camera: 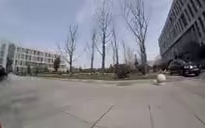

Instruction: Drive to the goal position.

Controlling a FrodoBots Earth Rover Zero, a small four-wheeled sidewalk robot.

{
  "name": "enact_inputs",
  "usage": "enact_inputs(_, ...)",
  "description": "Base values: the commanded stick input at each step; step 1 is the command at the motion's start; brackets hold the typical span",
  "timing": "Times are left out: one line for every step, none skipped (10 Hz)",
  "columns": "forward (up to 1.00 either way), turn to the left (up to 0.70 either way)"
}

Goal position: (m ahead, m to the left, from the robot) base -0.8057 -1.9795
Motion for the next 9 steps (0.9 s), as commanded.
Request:
enact_inputs(0.0,0.7)
enact_inputs(0.0,0.7)
enact_inputs(0.0,0.7)
enact_inputs(0.0,0.7)
enact_inputs(0.0,0.7)
enact_inputs(0.0,0.7)
enact_inputs(0.0,0.7)
enact_inputs(0.0,0.7)
enact_inputs(0.0,0.7)
